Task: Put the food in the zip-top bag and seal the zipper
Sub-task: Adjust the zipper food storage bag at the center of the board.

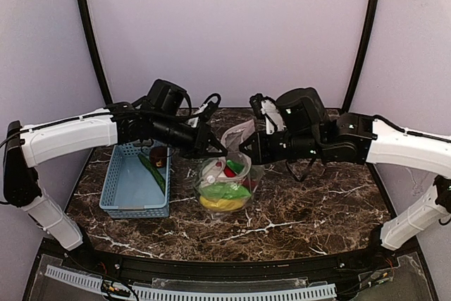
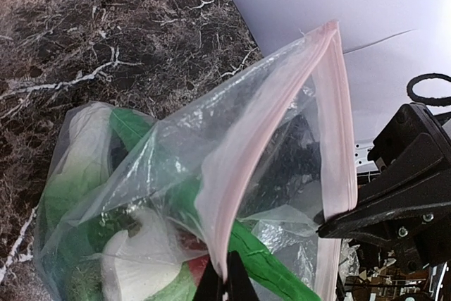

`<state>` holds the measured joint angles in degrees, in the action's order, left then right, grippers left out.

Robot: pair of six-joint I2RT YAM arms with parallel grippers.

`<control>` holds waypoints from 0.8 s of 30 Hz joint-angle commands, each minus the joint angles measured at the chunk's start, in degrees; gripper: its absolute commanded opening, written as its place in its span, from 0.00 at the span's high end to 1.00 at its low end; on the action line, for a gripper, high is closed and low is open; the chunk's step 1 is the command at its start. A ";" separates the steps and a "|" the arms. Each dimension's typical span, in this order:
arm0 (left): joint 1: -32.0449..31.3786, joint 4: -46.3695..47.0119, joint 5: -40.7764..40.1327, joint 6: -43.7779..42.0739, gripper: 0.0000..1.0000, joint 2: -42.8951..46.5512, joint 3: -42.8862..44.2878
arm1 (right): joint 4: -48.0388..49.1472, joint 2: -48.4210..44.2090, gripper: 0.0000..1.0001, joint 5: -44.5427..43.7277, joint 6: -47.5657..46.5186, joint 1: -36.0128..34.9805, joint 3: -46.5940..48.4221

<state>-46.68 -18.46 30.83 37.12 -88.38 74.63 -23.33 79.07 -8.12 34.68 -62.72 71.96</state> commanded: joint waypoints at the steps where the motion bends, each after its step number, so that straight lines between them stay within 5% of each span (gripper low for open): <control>1: -0.70 -0.57 -1.11 -3.55 0.99 -0.19 4.77 | 2.43 -4.41 1.00 -4.80 1.22 0.22 -0.81; 9: -0.87 -1.86 -1.45 -4.53 0.95 -0.89 7.77 | 2.32 -7.45 1.00 -9.26 1.82 0.21 -0.86; 11: -0.92 -2.91 -2.94 -5.28 0.87 -0.83 6.97 | 2.35 -7.62 1.00 -10.69 2.67 0.18 -1.54; 16: -2.06 -5.76 -13.48 -9.53 0.40 2.92 2.83 | 2.16 -6.90 1.00 -14.89 4.64 0.14 -2.95; 24: -4.45 -0.58 -18.24 -12.44 0.18 16.72 -10.72 | -0.23 -2.63 1.00 -18.50 5.91 0.71 -0.19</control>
<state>-49.89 -21.67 14.94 26.55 -78.37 69.06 -23.77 74.04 -23.20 39.38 -62.65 69.47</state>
